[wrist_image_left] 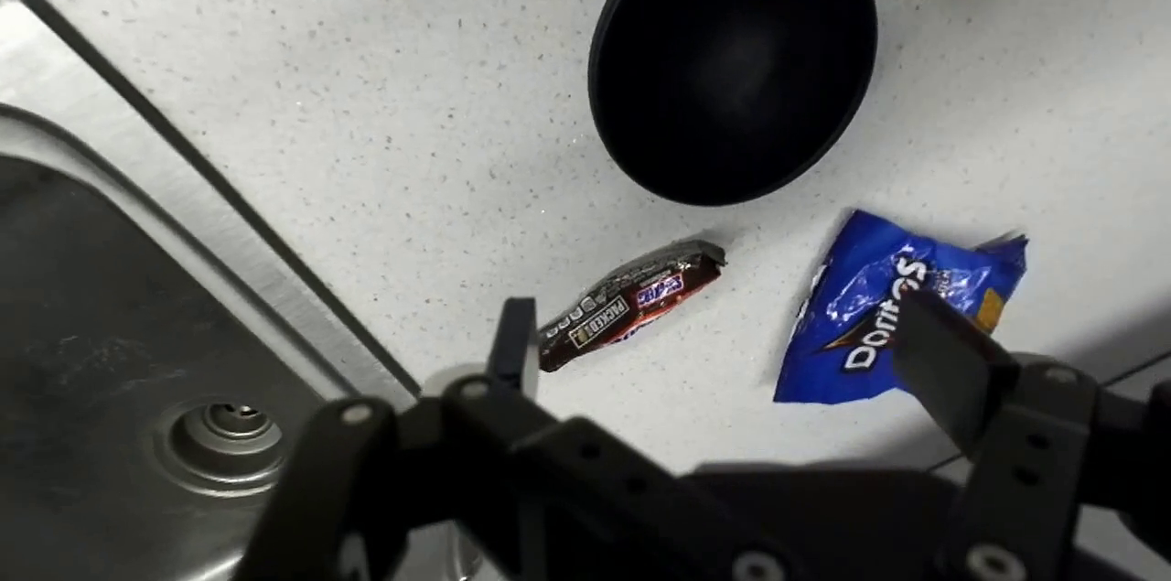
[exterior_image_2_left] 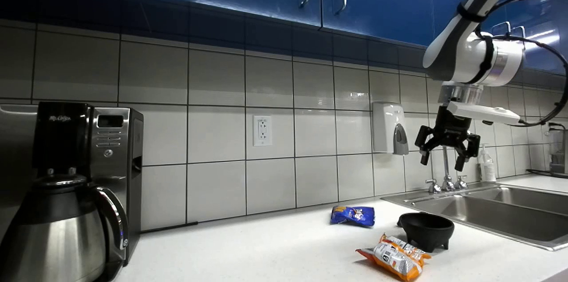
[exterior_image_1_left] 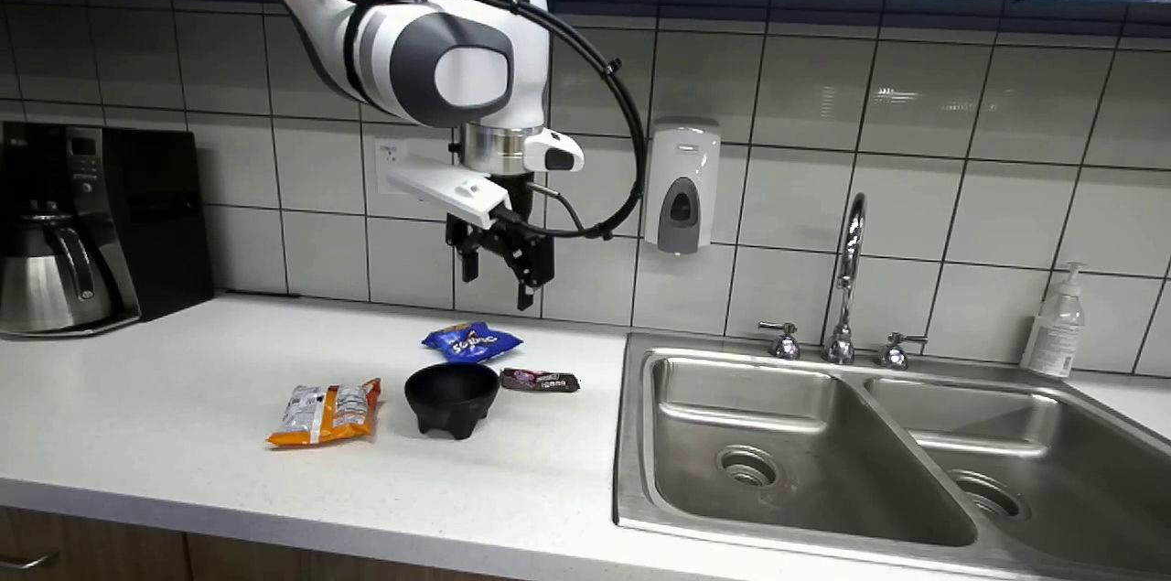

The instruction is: Put the black packet inside the black bowl

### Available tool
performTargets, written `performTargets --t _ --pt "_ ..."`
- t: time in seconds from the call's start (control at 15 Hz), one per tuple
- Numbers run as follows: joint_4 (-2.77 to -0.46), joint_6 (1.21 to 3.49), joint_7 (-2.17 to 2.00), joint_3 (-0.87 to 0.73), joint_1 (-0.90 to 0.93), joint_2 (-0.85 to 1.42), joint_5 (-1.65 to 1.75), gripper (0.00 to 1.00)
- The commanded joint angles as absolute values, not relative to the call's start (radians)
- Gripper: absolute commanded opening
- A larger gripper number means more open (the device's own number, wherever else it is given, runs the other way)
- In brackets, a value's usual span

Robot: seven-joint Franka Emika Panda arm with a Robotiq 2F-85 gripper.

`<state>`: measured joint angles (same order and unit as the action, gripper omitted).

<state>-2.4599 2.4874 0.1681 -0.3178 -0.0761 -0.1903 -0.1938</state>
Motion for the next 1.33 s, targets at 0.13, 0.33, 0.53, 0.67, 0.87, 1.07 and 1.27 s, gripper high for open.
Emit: performTargets --t 0.13,0.33,0.53,0.67,0.87,1.07,1.27 --pt "-2.432 2.629 0.001 -0.263 -0.117 -0.086 -0.245 1.00" --pt "-2.416 2.698 -0.102 -0.245 -0.122 -0.035 -0.241 1.00" --pt "-2.393 2.751 -0.205 -0.231 -0.125 0.017 -0.224 1.00" --pt "-2.369 2.770 -0.255 -0.227 -0.124 0.056 -0.219 1.00" --pt "-2.338 2.801 -0.330 -0.229 -0.120 0.112 -0.210 1.00" --pt "-2.306 2.809 -0.392 -0.238 -0.112 0.163 -0.199 1.00" --pt "-2.269 2.808 -0.447 -0.250 -0.100 0.215 -0.185 1.00"
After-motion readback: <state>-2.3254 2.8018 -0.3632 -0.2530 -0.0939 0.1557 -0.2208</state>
